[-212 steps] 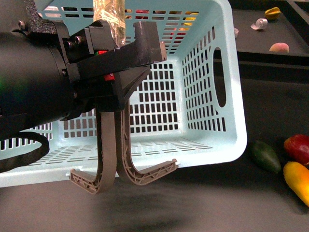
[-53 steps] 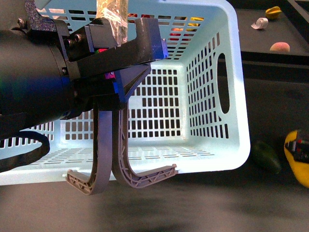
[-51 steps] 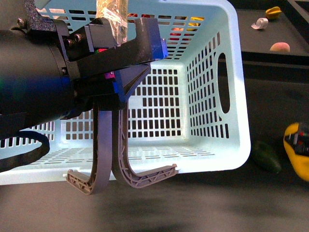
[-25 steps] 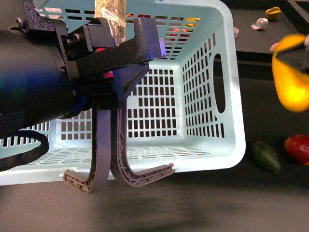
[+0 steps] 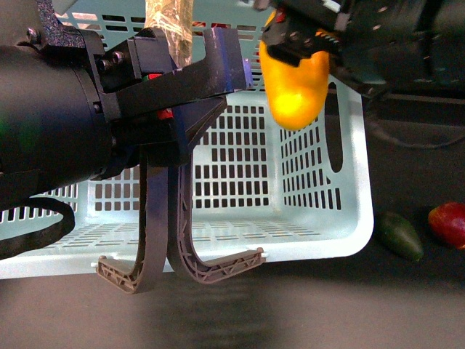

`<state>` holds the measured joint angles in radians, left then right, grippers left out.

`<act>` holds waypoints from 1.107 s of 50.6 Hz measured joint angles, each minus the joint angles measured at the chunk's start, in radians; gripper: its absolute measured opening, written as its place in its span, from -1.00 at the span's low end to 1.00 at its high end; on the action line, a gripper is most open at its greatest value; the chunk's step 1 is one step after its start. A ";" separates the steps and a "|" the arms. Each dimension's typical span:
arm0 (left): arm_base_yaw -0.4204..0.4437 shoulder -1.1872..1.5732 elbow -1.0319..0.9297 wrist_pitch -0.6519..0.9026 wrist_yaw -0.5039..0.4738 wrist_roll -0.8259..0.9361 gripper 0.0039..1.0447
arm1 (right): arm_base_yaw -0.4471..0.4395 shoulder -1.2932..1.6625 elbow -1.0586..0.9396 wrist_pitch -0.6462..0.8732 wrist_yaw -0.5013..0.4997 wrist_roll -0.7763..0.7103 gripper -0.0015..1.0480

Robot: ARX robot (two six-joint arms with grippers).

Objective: Pick mango with right arm and hold basket with left

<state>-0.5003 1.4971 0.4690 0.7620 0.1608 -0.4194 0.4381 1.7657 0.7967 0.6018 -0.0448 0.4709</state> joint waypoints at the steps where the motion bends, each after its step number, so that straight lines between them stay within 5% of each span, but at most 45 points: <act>1: 0.000 0.000 0.000 0.000 0.000 0.000 -0.88 | 0.004 0.002 0.000 0.002 0.002 0.001 0.33; 13: 0.001 0.000 0.000 0.000 0.000 0.000 -0.88 | 0.029 -0.080 -0.062 0.024 0.046 0.010 0.88; 36: 0.001 0.000 -0.008 0.000 0.000 0.001 -0.88 | -0.045 -0.657 -0.375 -0.217 0.231 -0.004 0.85; 48: 0.001 0.000 -0.008 0.000 0.002 0.000 -0.88 | -0.082 -1.192 -0.542 -0.595 0.294 -0.015 0.85; 56: 0.001 0.000 -0.008 0.000 0.000 0.000 -0.88 | -0.061 -1.411 -0.572 -0.776 0.425 -0.034 0.85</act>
<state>-0.4995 1.4975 0.4614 0.7620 0.1604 -0.4191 0.3767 0.3550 0.2245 -0.1745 0.3801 0.4370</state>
